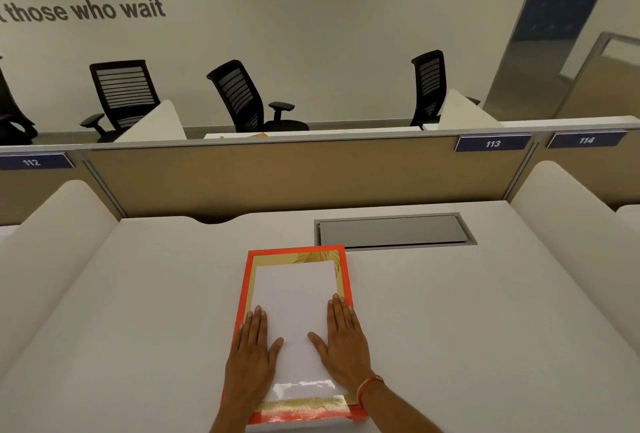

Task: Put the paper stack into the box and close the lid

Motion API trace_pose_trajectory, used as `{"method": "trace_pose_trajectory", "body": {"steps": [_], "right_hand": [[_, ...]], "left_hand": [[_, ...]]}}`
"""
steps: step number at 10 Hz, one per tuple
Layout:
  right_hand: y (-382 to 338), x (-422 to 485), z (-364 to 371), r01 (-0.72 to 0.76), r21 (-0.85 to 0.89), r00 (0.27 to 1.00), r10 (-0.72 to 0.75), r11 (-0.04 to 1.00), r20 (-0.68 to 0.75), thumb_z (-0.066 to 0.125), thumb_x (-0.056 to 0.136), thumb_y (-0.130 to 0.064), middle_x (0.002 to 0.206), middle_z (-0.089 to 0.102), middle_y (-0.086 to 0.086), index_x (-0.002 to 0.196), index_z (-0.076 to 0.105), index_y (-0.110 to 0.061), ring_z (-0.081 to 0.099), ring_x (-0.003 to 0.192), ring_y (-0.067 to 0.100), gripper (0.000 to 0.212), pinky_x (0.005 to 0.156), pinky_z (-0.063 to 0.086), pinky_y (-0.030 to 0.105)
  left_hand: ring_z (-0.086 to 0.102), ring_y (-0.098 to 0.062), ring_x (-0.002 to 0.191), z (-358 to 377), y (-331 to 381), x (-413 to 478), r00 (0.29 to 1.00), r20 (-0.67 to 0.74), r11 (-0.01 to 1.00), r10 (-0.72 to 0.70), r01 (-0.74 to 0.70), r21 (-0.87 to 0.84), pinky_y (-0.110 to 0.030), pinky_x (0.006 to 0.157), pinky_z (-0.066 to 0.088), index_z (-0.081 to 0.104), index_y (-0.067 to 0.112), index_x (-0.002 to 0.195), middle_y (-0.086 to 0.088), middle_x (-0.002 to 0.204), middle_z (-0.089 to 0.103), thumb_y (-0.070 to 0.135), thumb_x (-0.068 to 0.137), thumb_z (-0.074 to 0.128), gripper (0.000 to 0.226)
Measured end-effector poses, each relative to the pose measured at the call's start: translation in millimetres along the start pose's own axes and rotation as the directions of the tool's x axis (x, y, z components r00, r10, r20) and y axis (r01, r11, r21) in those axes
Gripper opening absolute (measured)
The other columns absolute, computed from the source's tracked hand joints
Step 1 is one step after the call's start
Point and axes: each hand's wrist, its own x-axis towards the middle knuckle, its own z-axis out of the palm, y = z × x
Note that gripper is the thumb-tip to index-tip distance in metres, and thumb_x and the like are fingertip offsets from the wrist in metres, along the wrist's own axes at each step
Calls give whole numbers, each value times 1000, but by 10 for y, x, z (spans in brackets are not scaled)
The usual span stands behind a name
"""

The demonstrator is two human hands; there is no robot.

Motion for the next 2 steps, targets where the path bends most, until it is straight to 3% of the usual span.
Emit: {"method": "trace_pose_trajectory", "body": {"steps": [1, 2], "right_hand": [[120, 48, -50, 29, 24, 1000, -30, 999, 5, 15, 89, -75, 165, -12, -1, 156, -9, -17, -10, 153, 18, 92, 103, -35, 12], [196, 87, -116, 67, 28, 998, -67, 997, -2, 14, 88, -76, 165, -10, 0, 156, -9, -17, -8, 153, 18, 93, 112, -25, 18]], "left_hand": [[21, -22, 148, -76, 153, -3, 999, 41, 999, -2, 3, -36, -20, 115, -13, 26, 7, 148, -7, 157, 32, 67, 89, -2, 88], [18, -23, 148, -44, 320, 61, 1000, -21, 995, 16, -18, -95, -20, 116, -13, 32, 6, 146, -8, 154, 35, 66, 90, 0, 87]]}}
